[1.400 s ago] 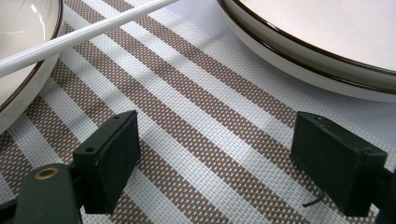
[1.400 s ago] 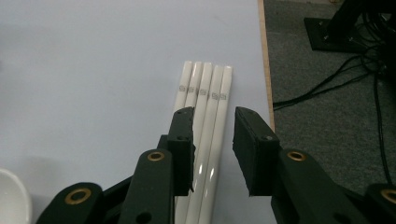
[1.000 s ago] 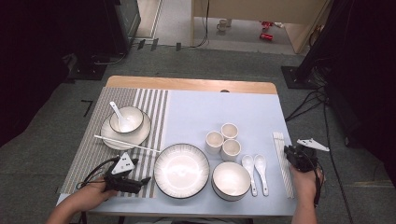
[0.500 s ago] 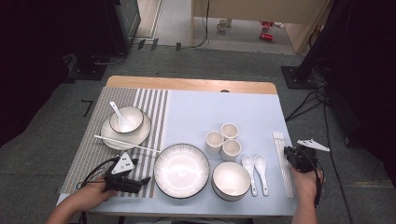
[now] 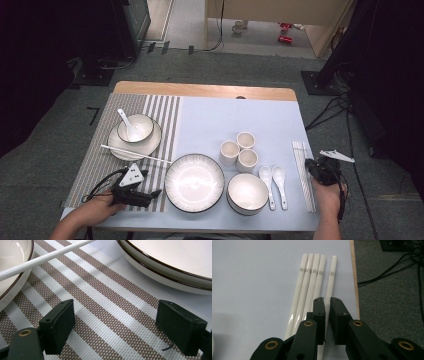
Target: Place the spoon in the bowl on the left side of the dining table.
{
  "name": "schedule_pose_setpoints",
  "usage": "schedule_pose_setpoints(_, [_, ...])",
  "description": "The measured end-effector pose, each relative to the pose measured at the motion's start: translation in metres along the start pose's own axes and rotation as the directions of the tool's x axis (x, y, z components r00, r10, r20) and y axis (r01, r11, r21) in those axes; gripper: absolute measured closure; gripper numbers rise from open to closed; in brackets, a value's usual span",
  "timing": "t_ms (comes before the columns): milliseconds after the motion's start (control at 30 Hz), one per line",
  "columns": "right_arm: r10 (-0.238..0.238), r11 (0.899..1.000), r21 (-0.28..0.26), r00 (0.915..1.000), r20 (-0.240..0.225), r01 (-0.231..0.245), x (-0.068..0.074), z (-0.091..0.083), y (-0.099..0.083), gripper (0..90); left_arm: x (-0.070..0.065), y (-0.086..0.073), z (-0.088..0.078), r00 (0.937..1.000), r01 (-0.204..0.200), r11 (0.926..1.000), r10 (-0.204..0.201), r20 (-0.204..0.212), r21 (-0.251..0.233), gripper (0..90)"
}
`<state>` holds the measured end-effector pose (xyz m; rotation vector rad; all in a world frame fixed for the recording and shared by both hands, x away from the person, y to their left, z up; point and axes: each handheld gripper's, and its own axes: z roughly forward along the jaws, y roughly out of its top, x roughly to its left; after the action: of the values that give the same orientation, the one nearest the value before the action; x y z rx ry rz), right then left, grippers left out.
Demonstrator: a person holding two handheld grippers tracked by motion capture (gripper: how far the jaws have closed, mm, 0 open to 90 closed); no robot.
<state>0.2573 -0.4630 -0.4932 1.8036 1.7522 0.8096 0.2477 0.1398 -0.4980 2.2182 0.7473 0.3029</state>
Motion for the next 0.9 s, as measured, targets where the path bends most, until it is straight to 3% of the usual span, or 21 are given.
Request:
schedule_pose_setpoints(167, [-0.02, 1.0, -0.007, 0.9998, -0.008, 0.02, -0.003, 0.005, 0.004, 82.8, 0.0, 0.0, 0.0, 1.0, 0.0, 1.0, 0.0, 0.0, 0.0, 15.8])
schedule_pose_setpoints(333, [-0.003, 1.0, -0.015, 0.9999, -0.017, 0.003, -0.007, 0.012, 0.009, 82.8, 0.0, 0.0, 0.0, 1.0, 0.002, 1.0, -0.002, 0.002, -0.001, 15.8])
schedule_pose_setpoints(533, [-0.017, 0.999, -0.046, 0.9997, -0.02, 0.016, -0.01, 0.022, 0.015, 82.7, 0.0, 0.0, 0.0, 1.0, 0.003, 1.0, -0.003, 0.003, -0.001, 15.7])
schedule_pose_setpoints(633, [0.007, 0.999, -0.047, 0.9997, -0.024, -0.008, -0.011, 0.022, 0.015, 82.7, 0.0, 0.0, 0.0, 1.0, 0.004, 1.0, -0.004, 0.004, -0.002, 15.7])
schedule_pose_setpoints(900, [0.001, 0.999, -0.039, 0.9998, -0.021, -0.001, -0.01, 0.02, 0.014, 80.9, 0.0, 0.0, 0.0, 1.0, 0.003, 1.0, -0.003, 0.003, -0.002, 15.8])
